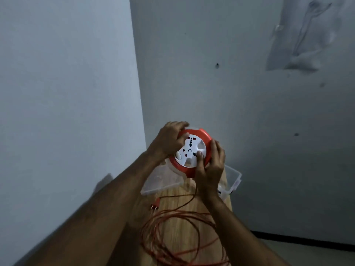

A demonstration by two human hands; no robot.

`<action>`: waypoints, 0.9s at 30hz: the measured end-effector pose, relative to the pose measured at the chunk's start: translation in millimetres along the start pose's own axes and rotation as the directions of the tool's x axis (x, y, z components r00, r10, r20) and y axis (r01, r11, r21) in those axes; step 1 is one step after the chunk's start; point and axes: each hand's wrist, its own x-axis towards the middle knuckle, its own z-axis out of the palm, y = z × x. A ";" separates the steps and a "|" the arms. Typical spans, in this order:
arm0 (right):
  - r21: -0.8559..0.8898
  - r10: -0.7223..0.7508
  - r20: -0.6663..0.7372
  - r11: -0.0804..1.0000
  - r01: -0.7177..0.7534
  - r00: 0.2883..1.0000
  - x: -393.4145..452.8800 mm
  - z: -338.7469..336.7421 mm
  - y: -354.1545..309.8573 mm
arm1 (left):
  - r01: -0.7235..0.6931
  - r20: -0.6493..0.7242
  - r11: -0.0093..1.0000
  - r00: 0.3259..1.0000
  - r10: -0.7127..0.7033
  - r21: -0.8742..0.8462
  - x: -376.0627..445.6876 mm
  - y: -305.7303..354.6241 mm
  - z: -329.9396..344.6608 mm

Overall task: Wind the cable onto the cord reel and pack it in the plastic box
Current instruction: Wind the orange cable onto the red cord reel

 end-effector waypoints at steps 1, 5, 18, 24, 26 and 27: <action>-0.010 -0.022 -0.013 1.000 0.021 1.000 5.2 -4.4 1.2 | 0.011 0.090 1.000 0.996 -0.010 -0.014 12.4 5.4 -7.2; -0.041 -0.122 0.006 0.992 0.123 0.992 26.9 -24.7 7.6 | -0.062 0.339 0.996 0.940 0.039 0.057 58.8 30.9 -26.0; -0.192 -0.211 0.084 0.956 0.224 0.974 58.4 -57.6 41.7 | -0.155 0.485 0.978 0.872 0.069 0.140 99.5 62.7 15.9; -0.393 -0.383 0.153 0.822 0.412 0.911 63.9 -59.7 32.4 | -0.199 0.436 0.954 0.896 0.085 0.224 110.5 61.6 18.1; -0.480 -0.461 0.287 0.690 0.542 0.840 65.4 -59.9 29.6 | -0.203 0.435 0.956 0.895 0.095 0.210 115.9 57.6 17.1; -0.514 -0.457 0.357 0.632 0.580 0.815 66.3 -59.0 27.7 | -0.206 0.435 0.959 0.895 0.103 0.196 118.0 55.9 16.2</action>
